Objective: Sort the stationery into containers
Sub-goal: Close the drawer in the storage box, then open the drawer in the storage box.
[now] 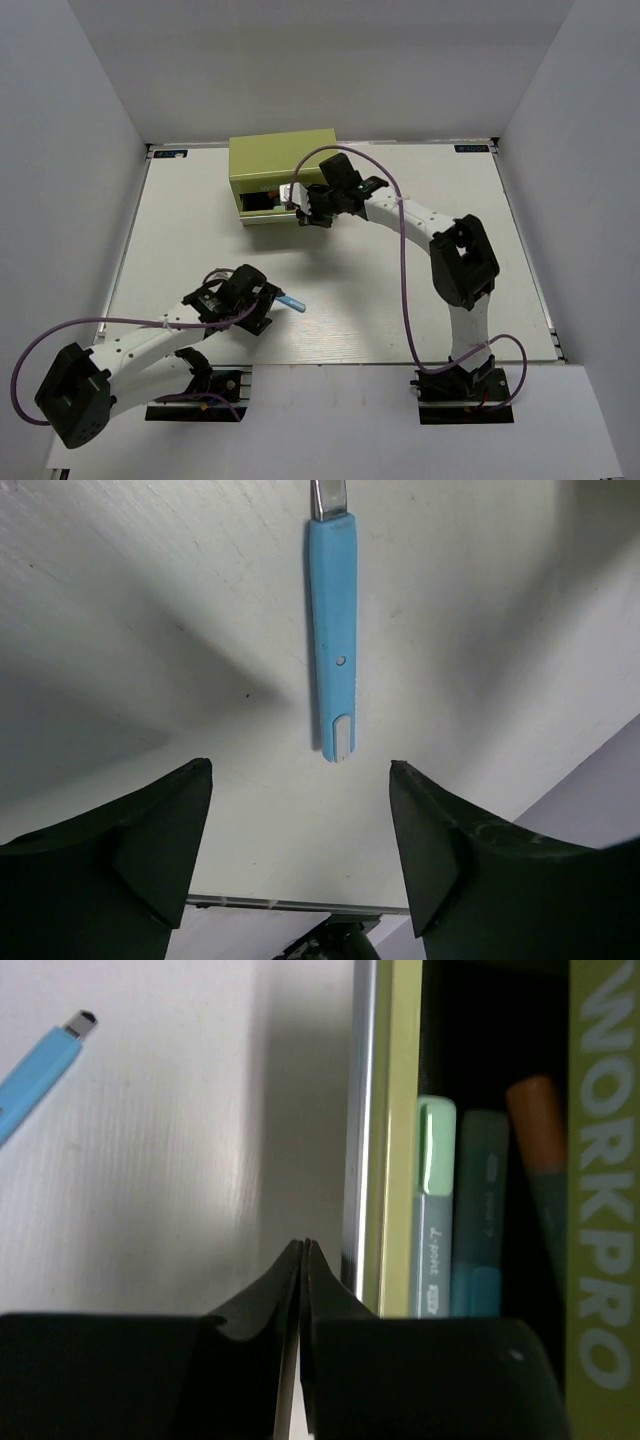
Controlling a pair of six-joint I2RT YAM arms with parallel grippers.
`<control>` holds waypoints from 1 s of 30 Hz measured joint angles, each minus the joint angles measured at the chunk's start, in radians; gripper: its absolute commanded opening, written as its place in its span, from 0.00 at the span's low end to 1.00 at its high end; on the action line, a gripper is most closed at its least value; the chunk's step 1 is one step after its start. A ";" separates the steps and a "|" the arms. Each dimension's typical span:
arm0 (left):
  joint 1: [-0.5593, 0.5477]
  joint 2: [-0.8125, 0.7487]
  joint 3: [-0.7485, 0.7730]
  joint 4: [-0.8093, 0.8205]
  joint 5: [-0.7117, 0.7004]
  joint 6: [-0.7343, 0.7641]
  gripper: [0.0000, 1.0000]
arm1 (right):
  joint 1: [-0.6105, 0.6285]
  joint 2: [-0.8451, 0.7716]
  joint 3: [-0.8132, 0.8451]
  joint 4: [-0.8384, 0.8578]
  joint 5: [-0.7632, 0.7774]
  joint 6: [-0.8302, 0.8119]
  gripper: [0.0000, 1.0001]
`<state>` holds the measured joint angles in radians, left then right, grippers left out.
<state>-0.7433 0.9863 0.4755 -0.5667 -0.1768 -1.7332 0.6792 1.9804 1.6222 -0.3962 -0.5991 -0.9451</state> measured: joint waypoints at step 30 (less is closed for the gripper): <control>0.085 0.214 -0.085 0.799 -0.070 0.302 0.44 | -0.034 -0.027 -0.002 0.031 0.158 0.122 0.38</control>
<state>-0.6586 1.2003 0.3901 0.2325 -0.2466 -1.4315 0.6449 1.9533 1.6199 -0.3649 -0.4412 -0.8234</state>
